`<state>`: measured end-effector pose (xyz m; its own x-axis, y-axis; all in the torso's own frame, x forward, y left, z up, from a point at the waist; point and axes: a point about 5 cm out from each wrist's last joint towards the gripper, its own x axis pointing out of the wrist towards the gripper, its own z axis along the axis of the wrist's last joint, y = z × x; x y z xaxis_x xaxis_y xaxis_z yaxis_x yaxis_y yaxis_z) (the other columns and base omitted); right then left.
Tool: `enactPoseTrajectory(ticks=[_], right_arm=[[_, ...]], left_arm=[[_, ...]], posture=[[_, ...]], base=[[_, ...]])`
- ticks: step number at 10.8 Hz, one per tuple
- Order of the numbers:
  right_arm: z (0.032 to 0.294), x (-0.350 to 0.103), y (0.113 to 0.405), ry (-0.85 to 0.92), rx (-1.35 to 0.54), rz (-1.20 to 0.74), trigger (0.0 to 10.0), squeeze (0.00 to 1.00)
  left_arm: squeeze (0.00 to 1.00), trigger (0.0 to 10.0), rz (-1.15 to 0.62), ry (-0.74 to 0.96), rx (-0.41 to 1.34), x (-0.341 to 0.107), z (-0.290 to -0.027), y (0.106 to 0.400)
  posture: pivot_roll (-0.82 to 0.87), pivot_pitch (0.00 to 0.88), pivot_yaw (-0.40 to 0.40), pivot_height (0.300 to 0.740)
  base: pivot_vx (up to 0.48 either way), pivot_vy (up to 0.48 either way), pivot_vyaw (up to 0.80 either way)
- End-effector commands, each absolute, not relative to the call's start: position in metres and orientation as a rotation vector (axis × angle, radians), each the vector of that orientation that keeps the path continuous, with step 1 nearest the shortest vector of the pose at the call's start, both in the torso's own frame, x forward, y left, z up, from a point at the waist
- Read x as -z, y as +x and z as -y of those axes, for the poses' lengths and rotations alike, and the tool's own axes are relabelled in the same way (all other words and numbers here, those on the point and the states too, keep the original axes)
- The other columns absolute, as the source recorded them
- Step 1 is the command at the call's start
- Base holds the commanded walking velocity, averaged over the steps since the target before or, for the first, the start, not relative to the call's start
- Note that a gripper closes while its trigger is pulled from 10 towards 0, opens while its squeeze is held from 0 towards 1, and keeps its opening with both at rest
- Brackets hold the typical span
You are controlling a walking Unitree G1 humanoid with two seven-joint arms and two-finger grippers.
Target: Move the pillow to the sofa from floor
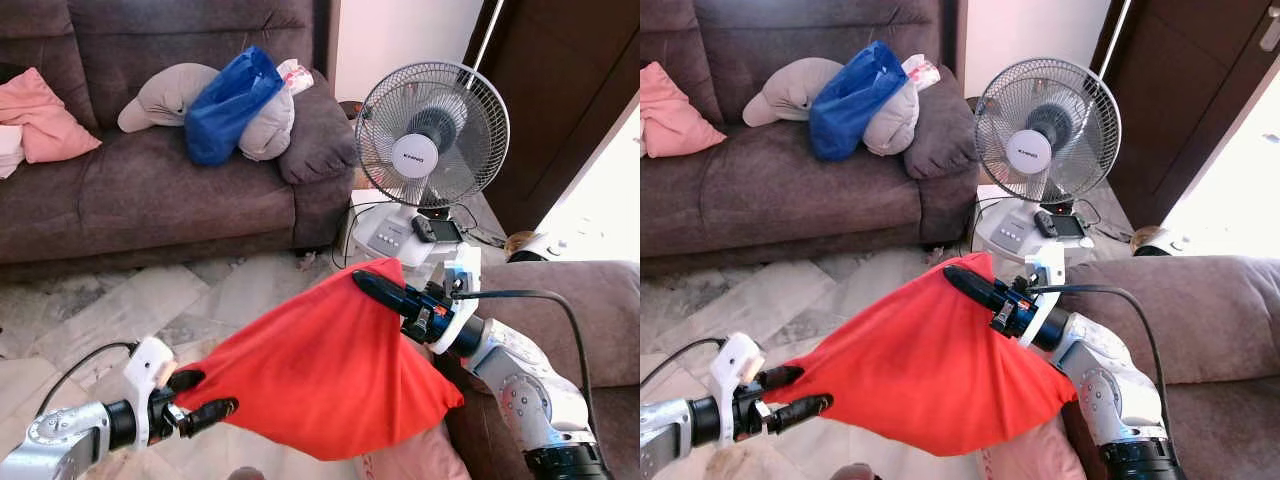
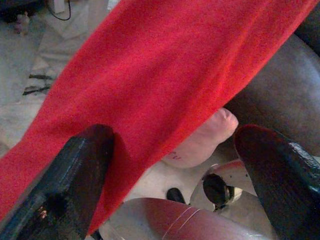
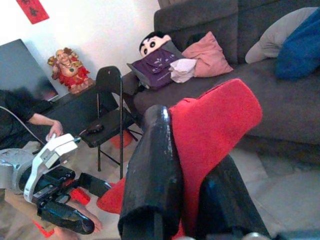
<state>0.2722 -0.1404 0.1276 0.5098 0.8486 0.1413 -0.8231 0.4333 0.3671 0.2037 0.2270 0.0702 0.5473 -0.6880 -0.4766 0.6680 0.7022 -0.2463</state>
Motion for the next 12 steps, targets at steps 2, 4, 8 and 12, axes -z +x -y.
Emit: enactPoseTrajectory(ticks=[2, 4, 8, 12], right_arm=[[0.14, -0.155, 0.274, 0.374, -1.089, 0.07, 10.0, 0.0], [0.14, -0.154, 0.275, 0.373, -1.087, 0.065, 10.0, 0.0], [0.138, -0.153, 0.276, 0.374, -1.087, 0.061, 10.0, 0.0], [0.139, -0.152, 0.274, 0.369, -1.082, 0.055, 10.0, 0.0]], left_arm=[[0.0, 10.0, -0.607, 0.083, 0.713, -0.06, -0.236, 0.208], [0.0, 10.0, -0.539, 0.095, 0.724, -0.077, -0.235, 0.215], [0.0, 10.0, -0.532, 0.263, 0.717, -0.1, -0.251, 0.223], [0.0, 10.0, -0.626, 0.226, 0.721, -0.082, -0.262, 0.217]], posture=[[0.12, 0.0, -0.071, 0.74], [0.13, 0.0, -0.074, 0.74], [0.13, 0.0, -0.07, 0.74], [0.12, 0.0, -0.071, 0.74]], base=[[0.0, 0.0, 0.0], [0.0, 0.0, 0.0], [0.0, 0.0, 0.0], [0.0, 0.0, 0.0]])
